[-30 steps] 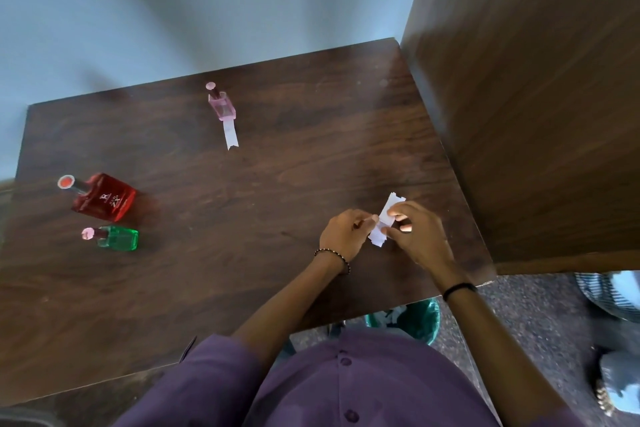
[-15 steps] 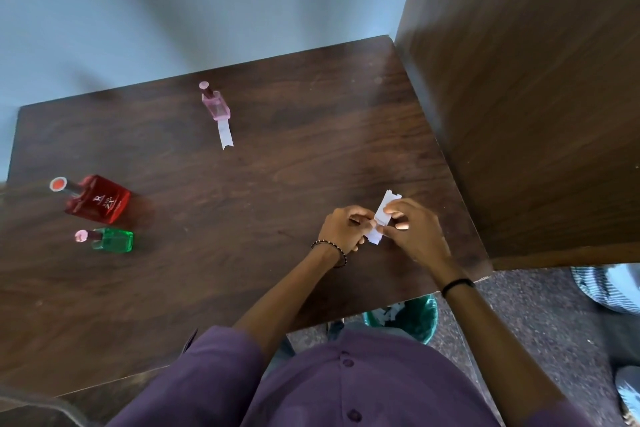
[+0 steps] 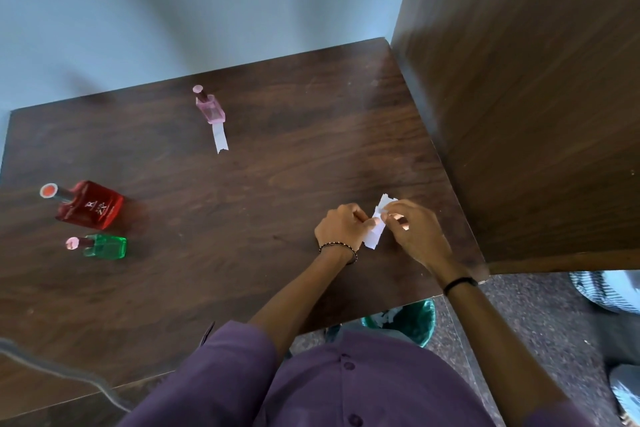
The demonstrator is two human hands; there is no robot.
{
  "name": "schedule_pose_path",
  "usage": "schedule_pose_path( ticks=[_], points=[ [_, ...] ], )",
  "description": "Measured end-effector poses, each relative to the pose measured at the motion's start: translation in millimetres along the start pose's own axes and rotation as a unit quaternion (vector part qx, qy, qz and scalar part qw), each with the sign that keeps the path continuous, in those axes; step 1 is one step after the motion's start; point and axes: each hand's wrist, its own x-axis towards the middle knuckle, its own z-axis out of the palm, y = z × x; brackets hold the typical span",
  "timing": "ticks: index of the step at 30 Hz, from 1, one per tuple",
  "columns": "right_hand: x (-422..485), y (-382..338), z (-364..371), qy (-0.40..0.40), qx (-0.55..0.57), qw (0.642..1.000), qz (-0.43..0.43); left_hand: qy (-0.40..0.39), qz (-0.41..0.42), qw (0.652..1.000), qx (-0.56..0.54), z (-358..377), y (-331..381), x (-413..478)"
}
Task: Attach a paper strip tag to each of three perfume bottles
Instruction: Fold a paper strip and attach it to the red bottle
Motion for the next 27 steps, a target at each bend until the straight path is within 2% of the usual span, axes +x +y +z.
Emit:
schedule_pose_path(
  ticks=[5,7,12,18,21,24,27],
  points=[
    [0,-8,-1,0.08,0.027,0.99,0.113,0.026,0.104,0.993,0.046,1,2,-3],
    [4,-6,-3,0.087,0.055,0.981,0.165,0.027,0.141,0.987,0.075,2,3,-2],
    [13,-1,-4,0.06,0.027,0.978,0.196,0.033,0.18,0.976,0.118,5,1,-3],
    [12,-10,-7,0.071,0.045,0.964,0.253,0.029,0.163,0.976,0.143,6,8,-3],
    [16,-3,-12,0.094,0.14,0.938,0.302,0.031,0.154,0.977,0.143,6,10,-2],
    [19,38,-3,0.065,0.182,0.941,0.279,0.014,0.137,0.983,0.125,3,11,1],
    [12,7,-13,0.08,0.17,0.945,0.267,-0.014,0.111,0.989,0.098,-2,16,4]
  ],
)
